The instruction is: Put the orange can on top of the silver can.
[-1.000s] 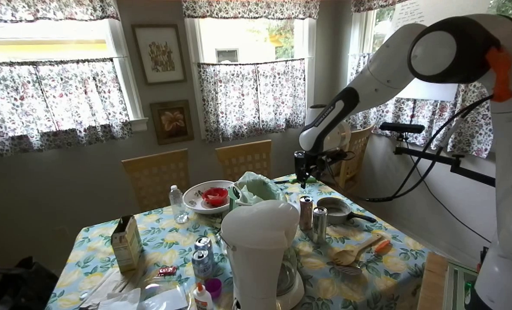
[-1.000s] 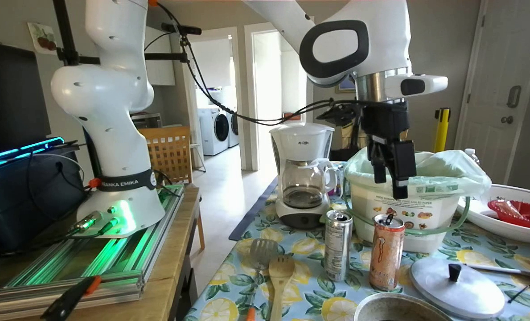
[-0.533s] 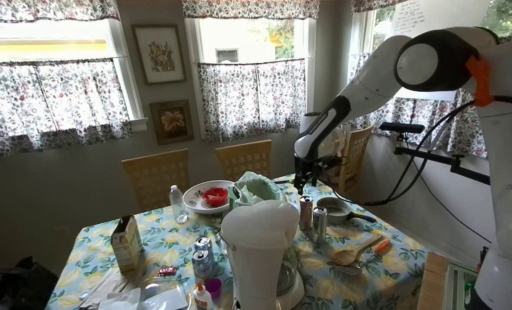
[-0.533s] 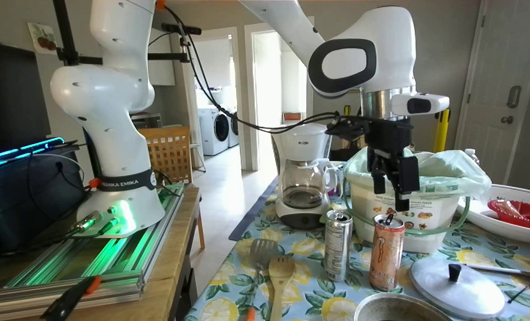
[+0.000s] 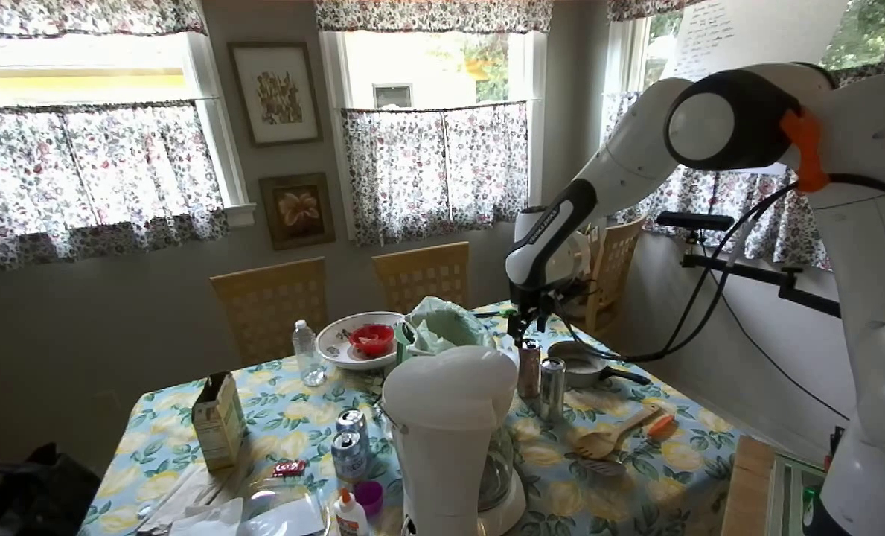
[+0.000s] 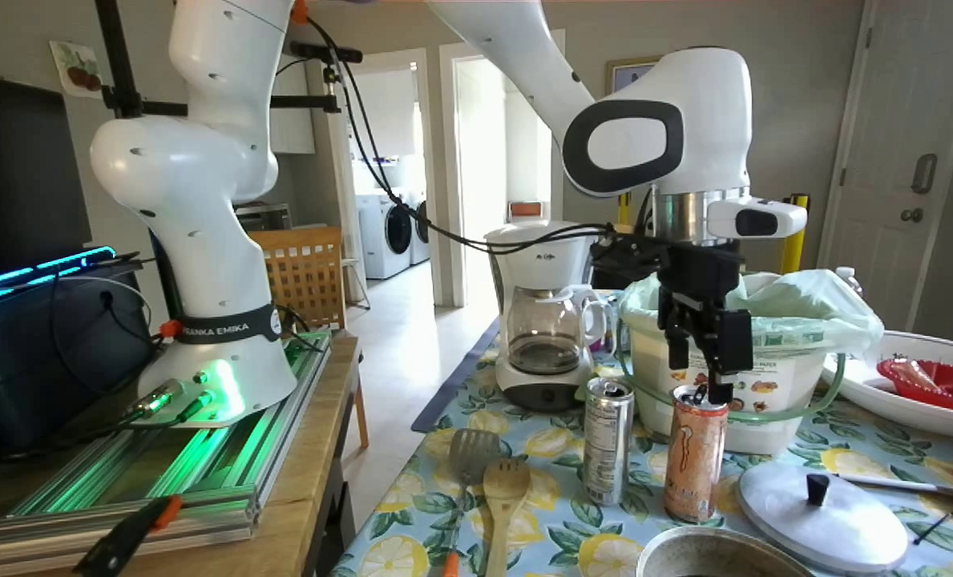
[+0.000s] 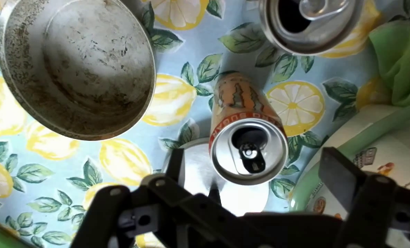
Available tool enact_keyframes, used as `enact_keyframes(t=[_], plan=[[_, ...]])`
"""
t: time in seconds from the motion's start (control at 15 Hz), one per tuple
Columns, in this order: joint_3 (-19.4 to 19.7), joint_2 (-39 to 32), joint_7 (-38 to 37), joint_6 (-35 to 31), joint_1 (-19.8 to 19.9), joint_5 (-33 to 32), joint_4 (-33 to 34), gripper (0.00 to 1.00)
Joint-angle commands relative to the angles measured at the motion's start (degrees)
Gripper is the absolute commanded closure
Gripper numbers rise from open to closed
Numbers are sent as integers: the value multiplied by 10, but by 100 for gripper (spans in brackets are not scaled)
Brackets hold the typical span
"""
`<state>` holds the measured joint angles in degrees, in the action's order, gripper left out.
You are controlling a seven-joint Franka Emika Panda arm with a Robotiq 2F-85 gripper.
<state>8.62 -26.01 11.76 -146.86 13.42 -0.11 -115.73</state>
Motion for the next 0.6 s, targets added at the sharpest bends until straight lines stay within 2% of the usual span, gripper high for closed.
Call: enact_keyframes(t=[0.0,0.4,0.47,0.53], plan=[[-8,-23,11,-8,10,-2,21,0],[-8,-37,9,-6,9,-6,30,1],[-8,-39,9,-5,9,-6,31,8],[-8,-40,8,-6,9,-6,31,26]])
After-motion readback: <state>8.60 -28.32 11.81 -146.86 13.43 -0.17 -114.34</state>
